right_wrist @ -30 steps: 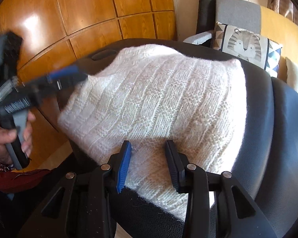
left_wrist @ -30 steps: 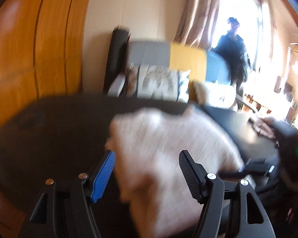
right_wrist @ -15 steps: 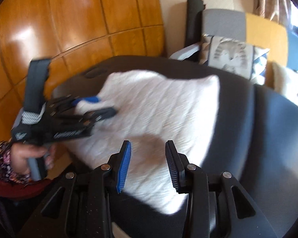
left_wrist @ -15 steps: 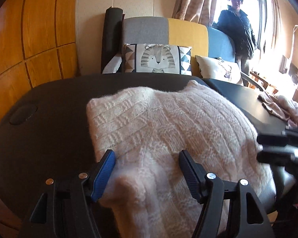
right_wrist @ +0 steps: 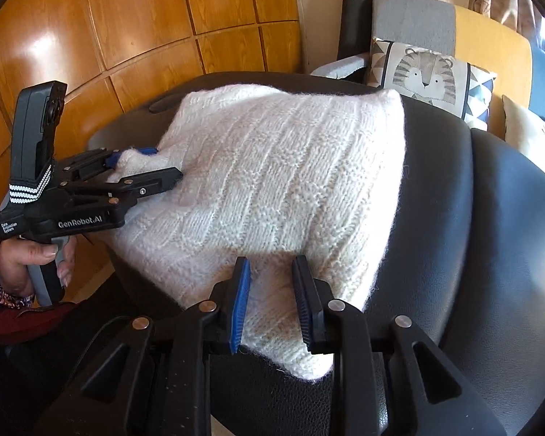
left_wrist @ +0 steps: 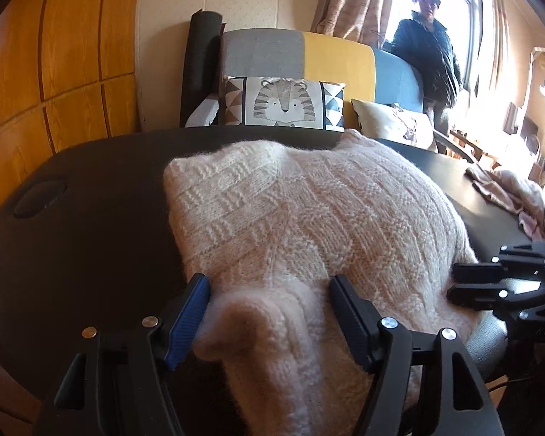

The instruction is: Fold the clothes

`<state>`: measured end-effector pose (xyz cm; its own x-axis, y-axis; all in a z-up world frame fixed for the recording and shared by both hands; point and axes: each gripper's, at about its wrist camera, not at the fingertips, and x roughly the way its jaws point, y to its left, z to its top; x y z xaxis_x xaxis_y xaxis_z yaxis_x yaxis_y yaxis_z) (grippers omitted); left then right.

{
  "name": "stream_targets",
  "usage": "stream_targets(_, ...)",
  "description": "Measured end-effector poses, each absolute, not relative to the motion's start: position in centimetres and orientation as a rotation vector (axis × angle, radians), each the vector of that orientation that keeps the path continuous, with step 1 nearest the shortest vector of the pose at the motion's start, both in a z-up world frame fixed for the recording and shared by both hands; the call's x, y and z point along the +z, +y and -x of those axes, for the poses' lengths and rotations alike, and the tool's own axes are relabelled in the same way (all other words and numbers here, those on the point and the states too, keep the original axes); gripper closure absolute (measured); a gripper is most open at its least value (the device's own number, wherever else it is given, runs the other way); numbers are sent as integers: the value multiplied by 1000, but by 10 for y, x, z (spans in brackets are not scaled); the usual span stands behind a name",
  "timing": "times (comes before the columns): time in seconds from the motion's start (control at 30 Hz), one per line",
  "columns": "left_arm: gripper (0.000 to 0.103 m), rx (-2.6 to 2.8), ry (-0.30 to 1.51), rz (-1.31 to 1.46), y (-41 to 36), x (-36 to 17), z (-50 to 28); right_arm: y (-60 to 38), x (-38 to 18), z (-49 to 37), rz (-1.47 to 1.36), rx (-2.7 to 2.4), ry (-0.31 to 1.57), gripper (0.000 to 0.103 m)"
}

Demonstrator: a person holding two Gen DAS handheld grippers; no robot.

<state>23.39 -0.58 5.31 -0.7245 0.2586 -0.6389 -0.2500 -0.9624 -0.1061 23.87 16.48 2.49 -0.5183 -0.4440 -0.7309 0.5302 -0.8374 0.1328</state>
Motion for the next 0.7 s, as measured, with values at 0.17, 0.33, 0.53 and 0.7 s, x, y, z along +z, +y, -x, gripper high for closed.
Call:
stream_targets(0.17,33,2686,-201,972,-28,67,-227,175,28,-236,-1095,-2309,33,73)
stream_targets(0.33,33,2673,-335,1002,-53,76,-207,186,38,-235,-1064,-2297,-89,67)
stream_targets(0.53,33,2522,-359,1197,-60,56,-169,208,63,-224,-983,-2405,-191,34)
stream_targets(0.7,28,2305,-678,1348,-84,28,-142,224,55,-180,-1145,-2351,-370,27)
